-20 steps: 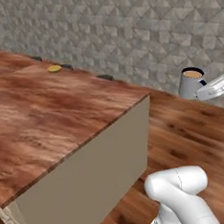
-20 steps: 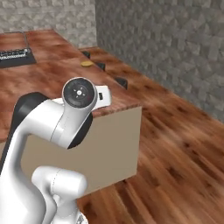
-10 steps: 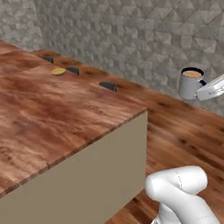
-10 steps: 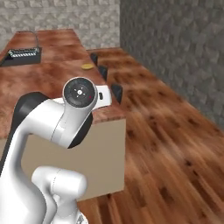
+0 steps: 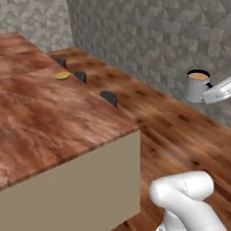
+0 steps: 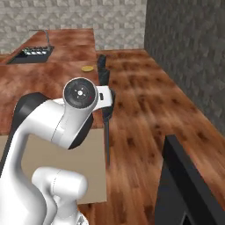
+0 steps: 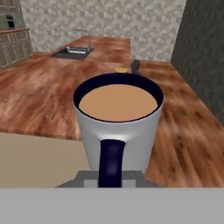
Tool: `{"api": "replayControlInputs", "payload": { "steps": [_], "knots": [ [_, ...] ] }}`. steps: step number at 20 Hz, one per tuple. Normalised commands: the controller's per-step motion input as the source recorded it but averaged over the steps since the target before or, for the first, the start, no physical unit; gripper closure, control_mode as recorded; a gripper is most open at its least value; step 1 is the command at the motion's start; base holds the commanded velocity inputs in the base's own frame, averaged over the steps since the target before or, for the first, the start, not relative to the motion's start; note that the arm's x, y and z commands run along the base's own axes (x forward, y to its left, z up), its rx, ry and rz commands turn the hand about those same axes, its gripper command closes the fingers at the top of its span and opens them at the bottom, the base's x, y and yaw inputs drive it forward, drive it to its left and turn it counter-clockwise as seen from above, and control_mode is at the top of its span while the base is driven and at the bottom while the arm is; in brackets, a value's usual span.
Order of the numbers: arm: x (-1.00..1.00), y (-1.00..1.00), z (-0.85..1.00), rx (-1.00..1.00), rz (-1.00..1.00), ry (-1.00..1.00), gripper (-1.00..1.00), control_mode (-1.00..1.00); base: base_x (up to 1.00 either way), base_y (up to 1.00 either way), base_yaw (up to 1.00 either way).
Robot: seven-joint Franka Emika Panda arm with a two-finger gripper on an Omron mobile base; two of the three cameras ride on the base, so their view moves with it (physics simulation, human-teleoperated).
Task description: Pick the cup of tea, navigate to the dining table, and place it on the saucer.
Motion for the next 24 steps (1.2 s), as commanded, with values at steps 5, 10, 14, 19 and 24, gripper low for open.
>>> {"api": "replayControlInputs", "payload": {
  "steps": [5, 10, 14, 19, 24],
  "knots": [
    [0.0, 0.0, 0.0, 0.0, 0.0, 0.0, 1.0, 1.0, 0.66, -0.7, 0.35],
    [0.0, 0.0, 0.0, 0.0, 0.0, 0.0, 1.0, 1.0, 0.7, -0.65, 0.36],
    [0.0, 0.0, 0.0, 0.0, 0.0, 0.0, 1.0, 1.0, 0.7, -0.64, 0.29],
    [0.0, 0.0, 0.0, 0.0, 0.0, 0.0, 1.0, 1.0, 0.69, -0.61, 0.18],
    [0.0, 0.0, 0.0, 0.0, 0.0, 0.0, 1.0, 1.0, 0.63, -0.8, 0.2]
  ]
}}
